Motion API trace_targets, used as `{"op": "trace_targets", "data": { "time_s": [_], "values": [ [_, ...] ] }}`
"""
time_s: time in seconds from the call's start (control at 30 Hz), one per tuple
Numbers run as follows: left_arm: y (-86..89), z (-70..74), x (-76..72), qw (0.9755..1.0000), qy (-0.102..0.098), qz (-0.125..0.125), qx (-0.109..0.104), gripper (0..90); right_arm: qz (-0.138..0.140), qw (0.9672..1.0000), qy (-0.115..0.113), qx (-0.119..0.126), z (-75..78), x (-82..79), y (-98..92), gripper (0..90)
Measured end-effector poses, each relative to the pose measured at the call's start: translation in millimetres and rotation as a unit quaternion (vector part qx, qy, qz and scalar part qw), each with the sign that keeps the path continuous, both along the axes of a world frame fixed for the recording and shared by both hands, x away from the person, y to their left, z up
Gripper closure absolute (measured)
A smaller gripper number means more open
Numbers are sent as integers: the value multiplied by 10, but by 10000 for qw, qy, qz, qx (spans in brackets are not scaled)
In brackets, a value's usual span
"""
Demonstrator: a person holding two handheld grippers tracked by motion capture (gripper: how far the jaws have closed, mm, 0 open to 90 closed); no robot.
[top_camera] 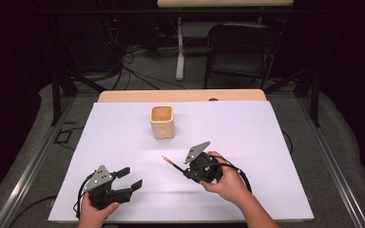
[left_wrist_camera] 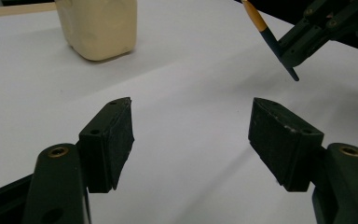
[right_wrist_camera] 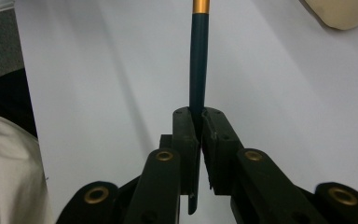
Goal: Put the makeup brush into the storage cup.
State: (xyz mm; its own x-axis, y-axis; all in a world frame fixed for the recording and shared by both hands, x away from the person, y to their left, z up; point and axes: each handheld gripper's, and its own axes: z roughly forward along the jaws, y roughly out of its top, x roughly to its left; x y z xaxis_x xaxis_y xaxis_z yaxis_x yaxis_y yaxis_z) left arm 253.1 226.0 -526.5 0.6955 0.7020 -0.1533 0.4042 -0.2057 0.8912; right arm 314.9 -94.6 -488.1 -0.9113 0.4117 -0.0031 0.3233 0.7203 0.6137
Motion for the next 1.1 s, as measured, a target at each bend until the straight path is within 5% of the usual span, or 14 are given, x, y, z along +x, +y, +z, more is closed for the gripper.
{"op": "trace_targets", "data": {
  "time_s": [0.37,0.57,1.1],
  "values": [
    [16,1,4,9998,-13,186,10,322,-29,9993,-165,347,-45,-96,9,837],
    [7,-5,6,10000,31,89,-24,324,-78,9985,-216,494,-77,-109,8,837],
    [10,1,12,9995,-137,269,-92,304,-84,9977,-255,615,-86,-126,19,837]
  ]
}}
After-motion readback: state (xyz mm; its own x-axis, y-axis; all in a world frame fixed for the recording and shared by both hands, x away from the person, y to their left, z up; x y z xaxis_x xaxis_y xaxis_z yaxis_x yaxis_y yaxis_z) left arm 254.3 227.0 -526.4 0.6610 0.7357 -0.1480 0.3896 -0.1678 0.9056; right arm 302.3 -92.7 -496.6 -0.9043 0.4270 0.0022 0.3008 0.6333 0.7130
